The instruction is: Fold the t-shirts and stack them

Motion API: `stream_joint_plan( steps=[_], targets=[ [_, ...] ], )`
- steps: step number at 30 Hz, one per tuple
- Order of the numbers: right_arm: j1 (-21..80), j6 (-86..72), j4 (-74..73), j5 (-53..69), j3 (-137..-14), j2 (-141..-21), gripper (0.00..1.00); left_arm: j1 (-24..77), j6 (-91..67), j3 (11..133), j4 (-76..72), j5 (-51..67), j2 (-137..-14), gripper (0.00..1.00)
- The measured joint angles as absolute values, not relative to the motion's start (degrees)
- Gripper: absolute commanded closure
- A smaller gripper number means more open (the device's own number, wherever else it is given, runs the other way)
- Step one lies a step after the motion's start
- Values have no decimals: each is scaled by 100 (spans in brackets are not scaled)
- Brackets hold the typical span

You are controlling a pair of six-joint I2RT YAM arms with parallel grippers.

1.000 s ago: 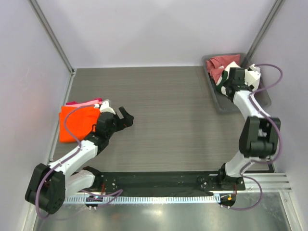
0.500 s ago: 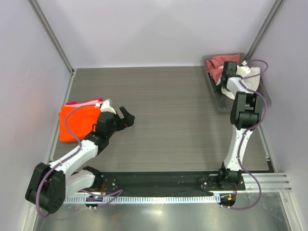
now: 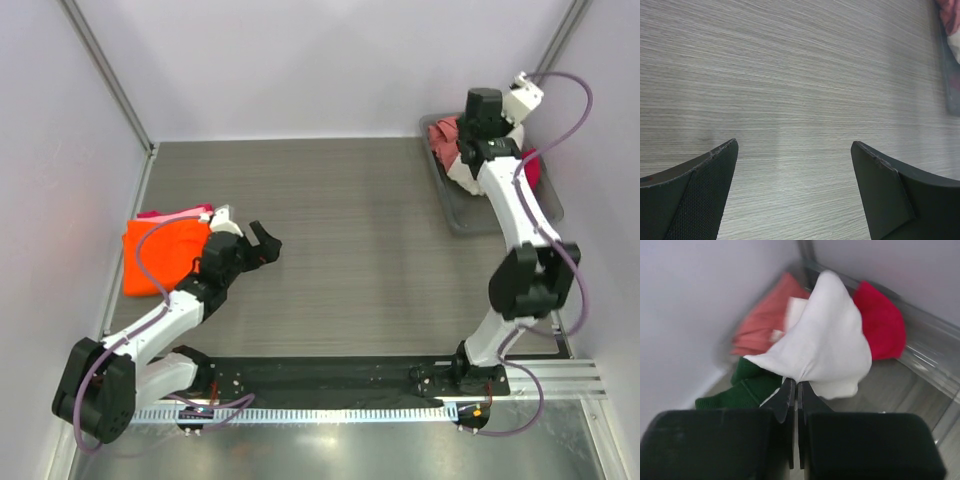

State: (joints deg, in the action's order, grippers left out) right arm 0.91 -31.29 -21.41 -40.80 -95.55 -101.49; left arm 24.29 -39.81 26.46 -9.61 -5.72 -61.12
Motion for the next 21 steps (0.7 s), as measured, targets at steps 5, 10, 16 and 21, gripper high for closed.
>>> stream_joint_plan(
  steps=[5, 10, 16, 21],
  targets=[
    [1752, -2499, -1964, -3417, -10068, -8637, 99, 2453, -3946, 2648, -958, -576, -6104, 5],
    [2329, -2412, -2032, -1826, -10932, -7985, 99, 2464, -3854, 2646, -937, -637, -5927, 5],
    [2270, -2571, -2078, -952, -10748, -7437, 98, 2467, -3828, 2646, -902, -847, -5446, 5],
    [2220, -2842, -1925, -869, -9247, -7070, 96, 2469, -3815, 2646, -845, -1041, -5225, 4]
  ],
)
